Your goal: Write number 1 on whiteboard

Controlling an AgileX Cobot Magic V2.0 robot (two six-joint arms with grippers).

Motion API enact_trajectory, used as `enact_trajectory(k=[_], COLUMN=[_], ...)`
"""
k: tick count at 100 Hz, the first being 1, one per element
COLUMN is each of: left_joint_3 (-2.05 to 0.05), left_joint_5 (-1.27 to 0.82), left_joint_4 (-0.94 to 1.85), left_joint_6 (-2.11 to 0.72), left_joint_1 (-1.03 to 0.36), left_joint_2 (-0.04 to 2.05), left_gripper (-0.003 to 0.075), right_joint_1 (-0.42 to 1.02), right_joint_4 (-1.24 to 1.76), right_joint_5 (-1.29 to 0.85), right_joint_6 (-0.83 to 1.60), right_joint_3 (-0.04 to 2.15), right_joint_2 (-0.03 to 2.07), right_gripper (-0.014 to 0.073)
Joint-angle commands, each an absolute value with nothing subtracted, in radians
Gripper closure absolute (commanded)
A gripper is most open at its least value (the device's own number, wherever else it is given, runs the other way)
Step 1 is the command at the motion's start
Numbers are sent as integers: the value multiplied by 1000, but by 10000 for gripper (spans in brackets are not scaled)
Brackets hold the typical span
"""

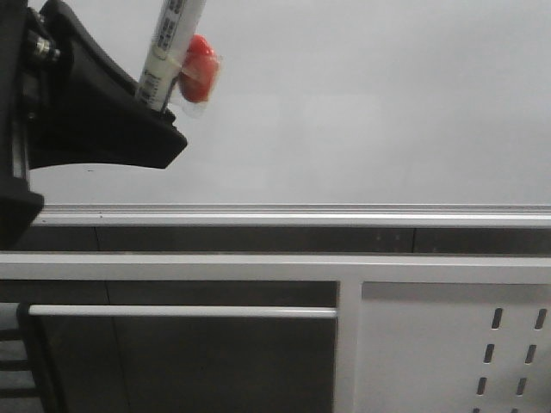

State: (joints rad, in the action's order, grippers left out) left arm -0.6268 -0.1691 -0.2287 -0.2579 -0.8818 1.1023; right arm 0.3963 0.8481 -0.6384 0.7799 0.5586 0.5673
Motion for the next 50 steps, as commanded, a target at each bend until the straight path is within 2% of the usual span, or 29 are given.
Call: enact_trajectory(k=[1,22,37,50], left_joint_3=[-681,-683,-683,-683], left_joint_5=[-170,-192,-192,-199], left_joint_4=[-242,-293,-314,-314], left_joint_6=[-255,-255,-255,-255], left_joint_1=[-898,-933,-956,-956], left_joint_2=[1095,1097,1097,1097], left_gripper=[738,738,738,738], right_joint_1=[442,616,759,828], right_joint_4=[910,912,912,912], right_joint_5=[-592,-401,-240,-116], right_joint_6=[860,884,884,884], right_joint_3=[628,699,712,712], right_joint_2=[673,816,905,941], right_gripper=[276,207,204,204])
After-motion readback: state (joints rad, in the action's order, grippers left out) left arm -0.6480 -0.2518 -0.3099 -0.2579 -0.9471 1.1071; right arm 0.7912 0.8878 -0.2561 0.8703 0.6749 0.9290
